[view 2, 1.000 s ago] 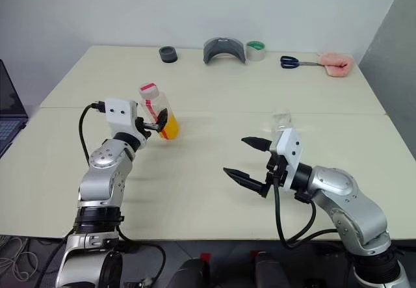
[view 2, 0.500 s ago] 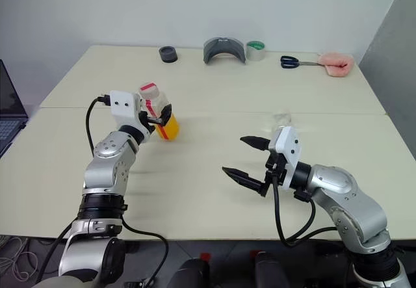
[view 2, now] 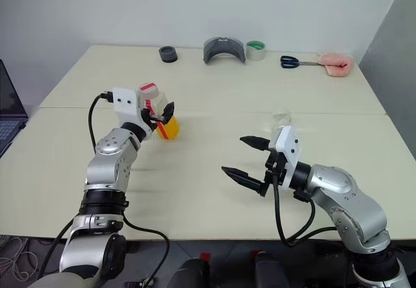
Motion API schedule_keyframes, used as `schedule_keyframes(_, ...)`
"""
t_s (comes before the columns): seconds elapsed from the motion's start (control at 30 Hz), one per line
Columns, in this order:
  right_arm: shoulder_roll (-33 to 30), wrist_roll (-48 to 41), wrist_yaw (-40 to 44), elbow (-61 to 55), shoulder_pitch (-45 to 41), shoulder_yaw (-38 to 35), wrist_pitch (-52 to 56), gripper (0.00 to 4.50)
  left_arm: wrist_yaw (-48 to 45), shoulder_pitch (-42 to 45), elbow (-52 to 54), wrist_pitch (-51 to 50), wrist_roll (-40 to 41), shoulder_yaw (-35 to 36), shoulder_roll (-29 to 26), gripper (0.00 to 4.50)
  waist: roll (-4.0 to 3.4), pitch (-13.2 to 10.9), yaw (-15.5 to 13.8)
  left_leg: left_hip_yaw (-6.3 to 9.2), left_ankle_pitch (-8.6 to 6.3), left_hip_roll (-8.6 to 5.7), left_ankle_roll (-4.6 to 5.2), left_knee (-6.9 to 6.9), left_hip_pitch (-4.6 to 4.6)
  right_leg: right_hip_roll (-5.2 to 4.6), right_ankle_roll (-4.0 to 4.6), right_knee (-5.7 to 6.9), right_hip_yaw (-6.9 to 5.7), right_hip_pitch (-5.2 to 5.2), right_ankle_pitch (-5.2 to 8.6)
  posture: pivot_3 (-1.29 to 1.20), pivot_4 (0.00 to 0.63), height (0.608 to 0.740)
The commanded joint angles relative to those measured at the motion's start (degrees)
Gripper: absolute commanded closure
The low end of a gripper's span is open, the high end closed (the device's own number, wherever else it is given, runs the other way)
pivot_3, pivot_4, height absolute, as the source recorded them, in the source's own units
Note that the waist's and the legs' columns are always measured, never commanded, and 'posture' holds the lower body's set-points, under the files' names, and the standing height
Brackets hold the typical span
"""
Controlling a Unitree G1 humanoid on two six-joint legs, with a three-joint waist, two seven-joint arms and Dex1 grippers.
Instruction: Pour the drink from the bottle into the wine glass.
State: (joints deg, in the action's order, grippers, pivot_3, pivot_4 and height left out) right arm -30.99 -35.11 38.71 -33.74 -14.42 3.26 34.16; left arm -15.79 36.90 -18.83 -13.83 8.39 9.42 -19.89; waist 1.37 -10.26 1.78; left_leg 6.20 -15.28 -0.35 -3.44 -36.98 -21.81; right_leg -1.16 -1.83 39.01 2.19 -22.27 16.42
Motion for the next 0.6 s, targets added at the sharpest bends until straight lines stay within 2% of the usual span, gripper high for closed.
schedule_keyframes(0.03,-0.01,-0.96,-0.13,-2.01,-0.93,-1.22,-0.39,0.0,-0.08,1.73,0.27,1.77,-0.16,0.28,-0.7,0.63,0.0,0.0,0.0,0.0,0.0,0.0,0.0,0.0,0.0,0.0,0.0,0.0,0.0,0.0,0.0,0.0,0.15,0.74)
schedule_keyframes(0.2,-0.07,-0.89,-0.23,-2.09,-0.95,-1.17,-0.43,0.0,0.01,1.76,0.08,2.16,-0.06,0.26,-0.58,2.18,0.0,0.0,0.0,0.0,0.0,0.0,0.0,0.0,0.0,0.0,0.0,0.0,0.0,0.0,0.0,0.0,0.15,0.74)
schedule_keyframes(0.27,-0.05,-0.83,-0.24,-2.06,-0.97,-1.15,-0.5,0.0,0.05,1.68,0.13,2.23,-0.02,0.23,-0.49,2.61,0.0,0.0,0.01,-0.01,0.0,0.0,0.0,0.0,0.0,0.0,0.0,0.0,0.0,0.0,0.0,0.0,0.15,0.74)
schedule_keyframes(0.6,-0.06,-0.47,-0.23,-1.87,-1.17,-1.19,-0.9,0.0,-1.98,0.44,2.13,3.88,1.47,0.28,0.0,2.64,0.0,0.0,0.0,0.0,0.0,0.0,0.0,0.0,-0.01,0.0,0.0,0.0,0.0,-0.01,0.0,0.0,0.15,0.74)
